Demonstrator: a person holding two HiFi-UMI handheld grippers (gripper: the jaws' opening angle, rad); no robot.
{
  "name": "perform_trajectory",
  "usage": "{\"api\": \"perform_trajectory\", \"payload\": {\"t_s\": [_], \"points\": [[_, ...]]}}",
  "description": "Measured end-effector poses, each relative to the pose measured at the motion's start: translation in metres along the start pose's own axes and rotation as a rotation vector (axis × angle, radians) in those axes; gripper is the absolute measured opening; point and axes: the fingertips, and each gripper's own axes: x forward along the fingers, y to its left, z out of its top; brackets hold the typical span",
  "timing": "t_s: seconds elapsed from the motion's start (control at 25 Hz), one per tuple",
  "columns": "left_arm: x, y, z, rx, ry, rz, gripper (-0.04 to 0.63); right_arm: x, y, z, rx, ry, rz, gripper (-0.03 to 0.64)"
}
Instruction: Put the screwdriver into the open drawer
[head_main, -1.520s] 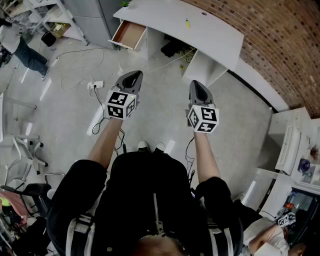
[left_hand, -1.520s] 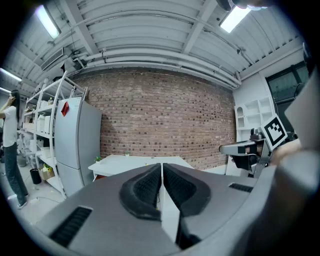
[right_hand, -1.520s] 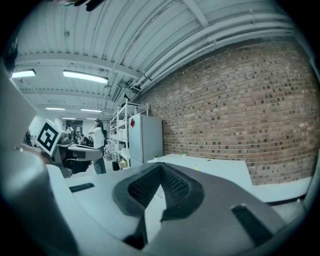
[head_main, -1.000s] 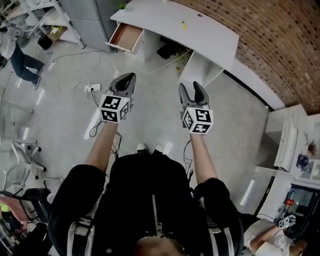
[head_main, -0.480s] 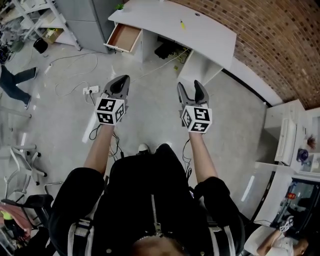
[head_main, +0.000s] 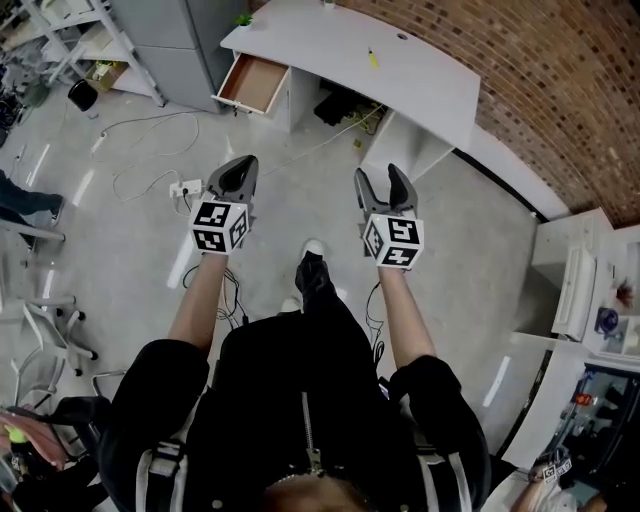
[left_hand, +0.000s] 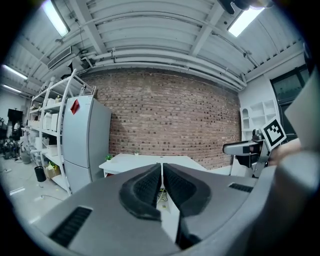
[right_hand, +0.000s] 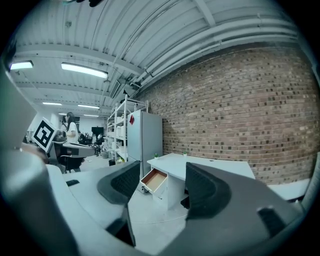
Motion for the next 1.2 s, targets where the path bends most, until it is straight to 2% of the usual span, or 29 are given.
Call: {"api": "perform_trajectory", "payload": {"t_s": [0.44, 0.72, 0.92, 1.2], "points": [[0.084, 0.053, 0.001, -0.011, 0.029, 0.061, 0.031, 0.113, -0.035, 0.001, 0.034, 0.029, 0.054, 0.281], [0.154, 0.091, 0.016, -0.019, 0.036, 0.117, 0.031, 0.2, -0.074, 0.023, 0.031, 0.026, 0.096, 0.281], [0.182, 0.118, 0.025, -0.029, 0.023, 0.163, 0.031, 0.251, -0.087, 0.033, 0.028, 0.026, 0.126, 0.281], [0.217, 0.145, 0.024, -0.045, 0.03, 0.191, 0.031, 0.298, -0.095, 0.035, 0.023, 0.038, 0.152, 0.281]]}}
